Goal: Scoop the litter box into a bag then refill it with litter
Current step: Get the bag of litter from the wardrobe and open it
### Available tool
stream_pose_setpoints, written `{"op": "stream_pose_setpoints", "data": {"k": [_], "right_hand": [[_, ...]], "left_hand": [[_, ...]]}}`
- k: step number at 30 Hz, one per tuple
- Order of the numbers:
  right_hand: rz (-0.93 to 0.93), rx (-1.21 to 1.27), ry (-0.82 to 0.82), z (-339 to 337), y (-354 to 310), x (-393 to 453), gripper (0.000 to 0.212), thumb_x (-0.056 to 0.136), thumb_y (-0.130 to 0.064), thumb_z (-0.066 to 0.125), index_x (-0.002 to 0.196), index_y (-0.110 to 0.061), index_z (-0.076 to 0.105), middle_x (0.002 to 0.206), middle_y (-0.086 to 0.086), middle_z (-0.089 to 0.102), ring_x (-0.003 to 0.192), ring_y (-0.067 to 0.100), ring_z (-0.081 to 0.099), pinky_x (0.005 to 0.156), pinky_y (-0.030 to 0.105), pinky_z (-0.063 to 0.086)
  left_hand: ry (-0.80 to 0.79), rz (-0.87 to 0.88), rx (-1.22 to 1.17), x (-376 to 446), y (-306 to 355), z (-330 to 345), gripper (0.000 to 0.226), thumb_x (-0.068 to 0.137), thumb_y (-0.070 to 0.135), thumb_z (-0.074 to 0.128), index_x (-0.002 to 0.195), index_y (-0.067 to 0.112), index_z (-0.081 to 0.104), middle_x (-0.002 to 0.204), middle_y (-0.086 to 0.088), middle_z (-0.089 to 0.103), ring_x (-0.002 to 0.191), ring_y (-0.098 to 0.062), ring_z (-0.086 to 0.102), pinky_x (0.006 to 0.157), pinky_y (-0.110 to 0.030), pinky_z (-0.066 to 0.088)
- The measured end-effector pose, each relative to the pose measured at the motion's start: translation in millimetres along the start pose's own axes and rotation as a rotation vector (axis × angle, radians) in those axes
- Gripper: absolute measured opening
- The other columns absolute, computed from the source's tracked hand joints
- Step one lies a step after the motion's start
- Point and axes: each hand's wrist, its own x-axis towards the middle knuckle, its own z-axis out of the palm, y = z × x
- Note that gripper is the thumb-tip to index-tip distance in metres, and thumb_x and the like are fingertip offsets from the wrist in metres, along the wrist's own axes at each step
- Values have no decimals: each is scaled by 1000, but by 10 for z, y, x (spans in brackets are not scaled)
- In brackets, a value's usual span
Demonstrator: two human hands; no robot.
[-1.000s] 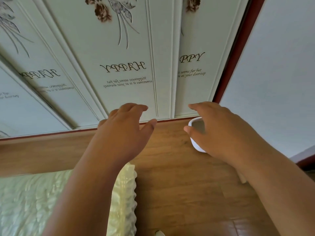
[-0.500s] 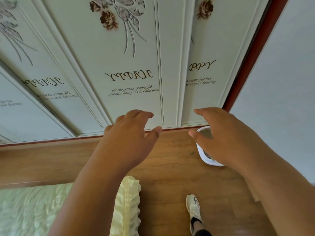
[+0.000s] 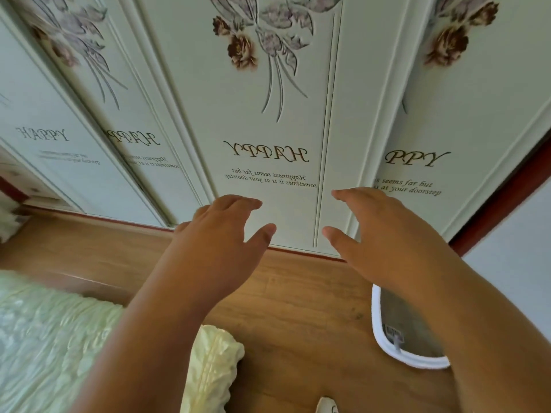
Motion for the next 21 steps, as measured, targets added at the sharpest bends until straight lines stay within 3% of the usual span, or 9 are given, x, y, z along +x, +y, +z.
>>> {"op": "stream_pose_setpoints", "data": {"k": [13,21], "right_hand": [[-163,-53,-92,43,-113,1124,62,98,-56,46,154,-37,27,157,-15,30,141,11,34,109,32,36],[-234,-99,-90,106,-730,2132,62,97,-55,48,152,-35,30,153,-15,35,137,12,39,108,36,42]], "left_hand": [[52,-172,-34,781,-348,-60,58,97,66,40,151,44,39,158,16,39,146,-15,38,119,-47,35],[103,-216,-73,1482,-974,-315,59,98,66,38,152,43,36,159,17,37,147,-16,36,120,-49,34]]}}
